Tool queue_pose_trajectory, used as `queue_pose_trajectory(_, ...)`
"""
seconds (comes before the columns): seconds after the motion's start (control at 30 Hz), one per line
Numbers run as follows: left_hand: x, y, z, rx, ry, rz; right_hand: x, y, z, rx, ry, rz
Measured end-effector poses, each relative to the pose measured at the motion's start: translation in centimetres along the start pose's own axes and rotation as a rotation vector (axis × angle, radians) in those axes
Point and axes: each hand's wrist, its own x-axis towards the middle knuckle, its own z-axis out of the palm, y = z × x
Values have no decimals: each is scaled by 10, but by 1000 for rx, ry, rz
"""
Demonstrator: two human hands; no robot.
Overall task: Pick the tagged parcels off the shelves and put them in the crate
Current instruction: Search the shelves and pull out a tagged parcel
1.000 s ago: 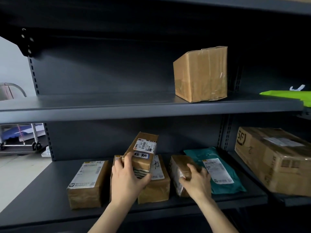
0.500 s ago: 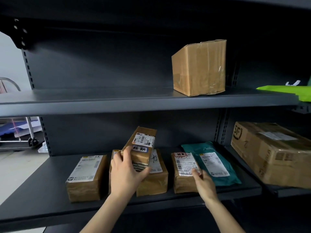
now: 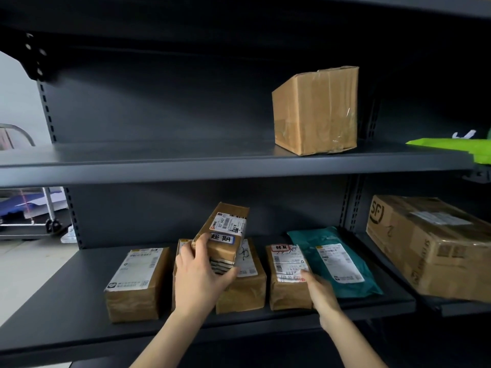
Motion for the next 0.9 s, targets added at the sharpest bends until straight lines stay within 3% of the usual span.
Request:
queue_pose_trajectory(0.2, 0, 0, -3, 17, -21, 1, -7, 0, 8, -20, -17, -42)
queue_pose_trajectory(0.33, 0, 1, -3, 3, -29, 8, -15, -2, 8, -579, 160, -310)
queue_pose_trajectory(0.47, 0, 0, -4, 0, -37, 7, -24, -9, 17, -1057, 89, -381)
queue_pose_trajectory(0.6, 1, -2, -6, -12, -34, 4, -17, -16, 0, -1113, 80, -408)
queue_pose_trajectory(0.73, 0, -2, -6, -13, -25, 8, -1, -32, -27, -1083, -103, -331)
queue_pose_trajectory(0.9, 0, -2, -6, -23, -36, 10, 3, -36, -13, -1300, 145, -498)
